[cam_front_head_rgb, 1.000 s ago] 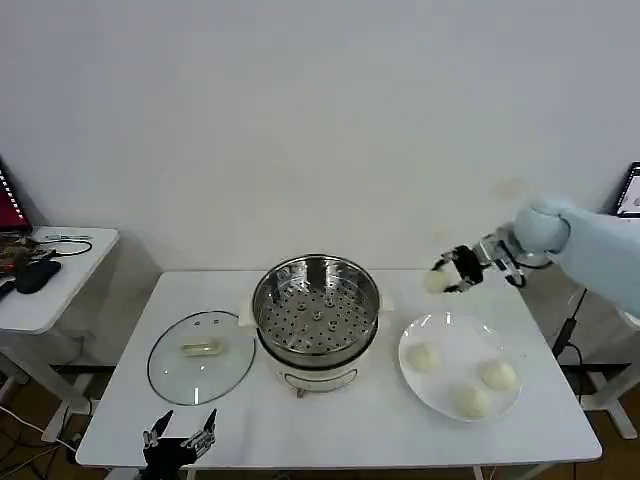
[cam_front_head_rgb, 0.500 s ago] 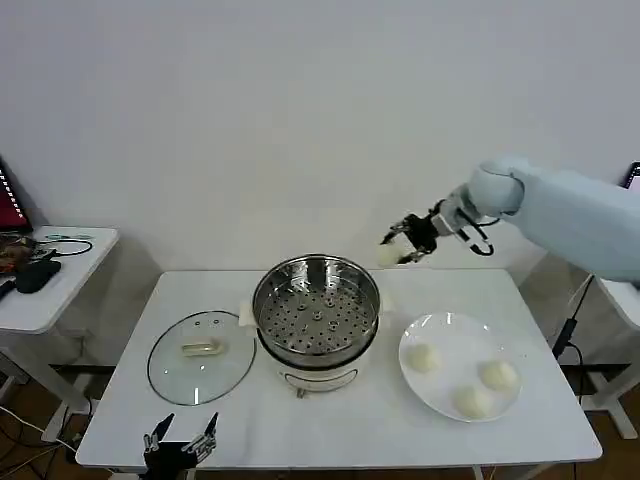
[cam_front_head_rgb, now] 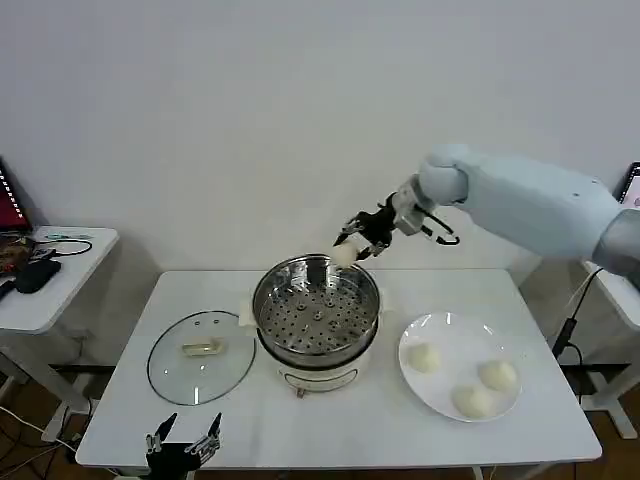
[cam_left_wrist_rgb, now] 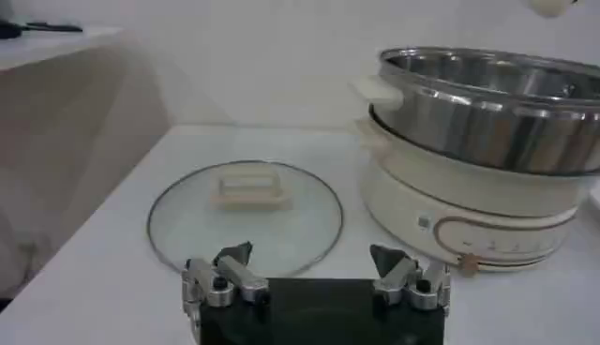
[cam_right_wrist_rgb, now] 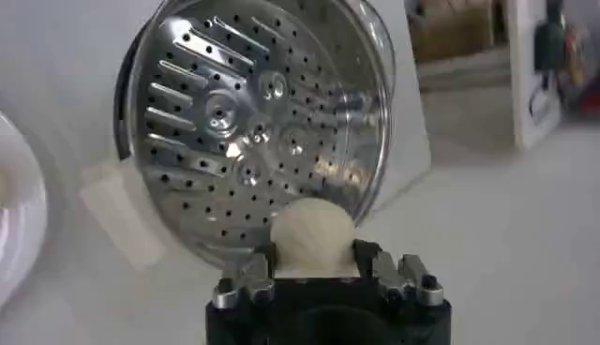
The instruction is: Take steamed baozi put them in steamer then cover it.
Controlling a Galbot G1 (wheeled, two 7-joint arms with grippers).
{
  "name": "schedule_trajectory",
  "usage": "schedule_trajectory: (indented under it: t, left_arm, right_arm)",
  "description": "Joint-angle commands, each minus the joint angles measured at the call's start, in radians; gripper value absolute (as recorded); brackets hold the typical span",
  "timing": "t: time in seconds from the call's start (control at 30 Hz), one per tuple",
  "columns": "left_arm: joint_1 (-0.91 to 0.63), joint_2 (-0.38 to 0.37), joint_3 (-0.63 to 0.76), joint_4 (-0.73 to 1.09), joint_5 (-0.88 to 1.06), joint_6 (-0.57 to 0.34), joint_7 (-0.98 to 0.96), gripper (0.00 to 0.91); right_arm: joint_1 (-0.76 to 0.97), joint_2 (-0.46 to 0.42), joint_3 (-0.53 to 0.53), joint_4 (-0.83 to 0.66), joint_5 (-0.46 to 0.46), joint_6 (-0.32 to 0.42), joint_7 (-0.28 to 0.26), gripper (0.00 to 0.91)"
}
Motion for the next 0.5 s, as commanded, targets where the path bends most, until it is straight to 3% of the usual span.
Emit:
schedule_trajectory:
  t: [0.03,0.5]
  left_arm:
    - [0.004,0.001,-0.001,-0.010,0.001,0.000,0.000,0.907]
    - [0.010,0.002,0.002,-0.037,0.001,0.002,0.000,0.907]
  right_arm:
    - [-0.013,0.060,0.009,-0.048,-0.109,0.099,0.038,0.564]
    - [-0.069,0.117,0.004,-0.074,-0.242,0.101,0.051,0.564]
